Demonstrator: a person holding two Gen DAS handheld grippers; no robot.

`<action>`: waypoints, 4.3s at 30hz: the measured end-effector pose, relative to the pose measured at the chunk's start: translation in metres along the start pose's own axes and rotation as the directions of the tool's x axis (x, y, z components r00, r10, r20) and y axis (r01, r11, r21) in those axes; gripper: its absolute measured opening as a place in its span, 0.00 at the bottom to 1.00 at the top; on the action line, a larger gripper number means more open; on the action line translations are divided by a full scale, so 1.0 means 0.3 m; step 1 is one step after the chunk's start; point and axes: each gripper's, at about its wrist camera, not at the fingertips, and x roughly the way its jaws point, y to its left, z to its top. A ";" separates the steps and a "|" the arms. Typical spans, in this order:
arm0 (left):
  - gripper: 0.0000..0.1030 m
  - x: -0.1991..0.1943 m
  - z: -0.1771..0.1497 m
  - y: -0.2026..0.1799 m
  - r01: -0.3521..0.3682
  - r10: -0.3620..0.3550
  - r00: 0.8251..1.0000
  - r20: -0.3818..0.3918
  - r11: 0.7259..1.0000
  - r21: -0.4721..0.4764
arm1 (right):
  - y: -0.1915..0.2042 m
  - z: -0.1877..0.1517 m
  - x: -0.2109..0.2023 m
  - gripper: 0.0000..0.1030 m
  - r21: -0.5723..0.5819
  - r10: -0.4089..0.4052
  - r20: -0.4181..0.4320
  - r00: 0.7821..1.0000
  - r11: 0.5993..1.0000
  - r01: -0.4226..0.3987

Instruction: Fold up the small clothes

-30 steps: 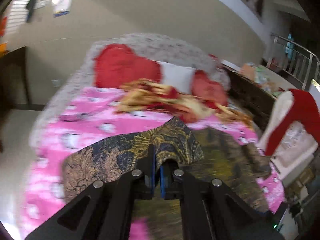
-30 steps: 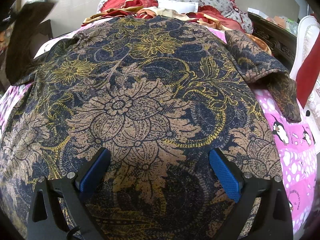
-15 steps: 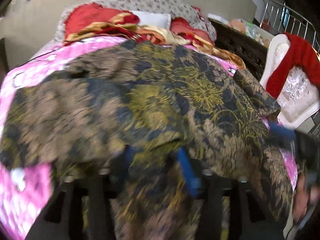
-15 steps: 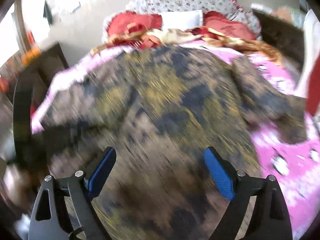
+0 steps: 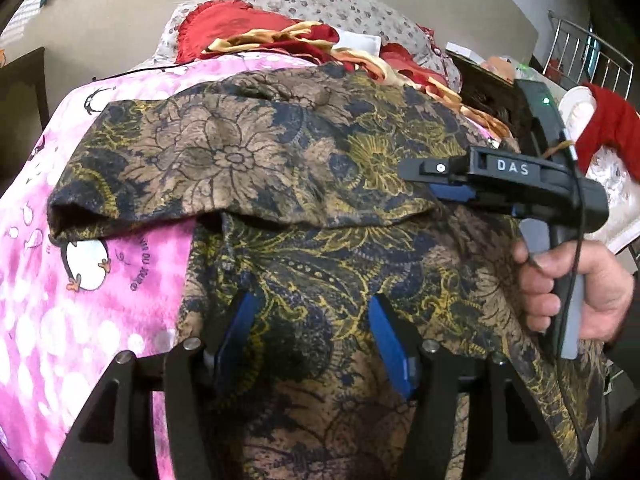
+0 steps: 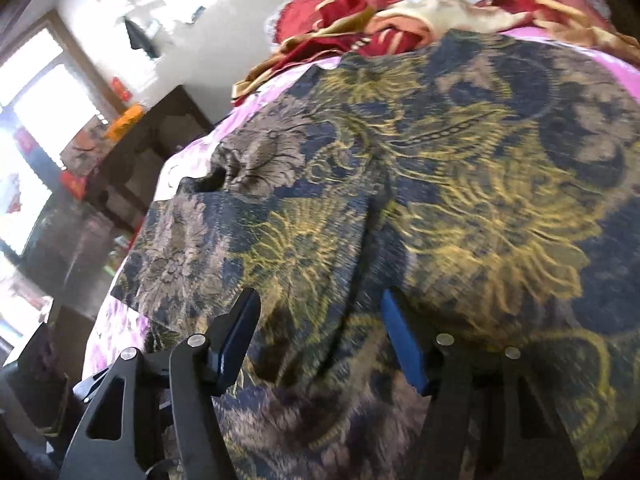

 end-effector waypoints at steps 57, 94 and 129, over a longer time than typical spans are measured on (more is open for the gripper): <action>0.21 0.308 0.314 -0.051 -0.280 0.280 0.960 -0.014 0.960 0.019 | -0.349 0.034 -0.373 0.16 0.026 -0.436 0.046 0.899 0.900 0.435; 0.76 0.127 0.134 -0.028 -0.209 0.209 0.978 -0.011 0.978 -0.020 | -0.828 -0.172 -0.745 0.15 0.181 -0.595 -0.035 0.803 0.786 0.591; 0.80 0.096 0.126 0.031 -0.086 0.089 0.996 0.020 0.990 -0.116 | 0.301 0.463 -0.855 0.00 -0.276 -0.148 0.261 0.954 0.936 0.221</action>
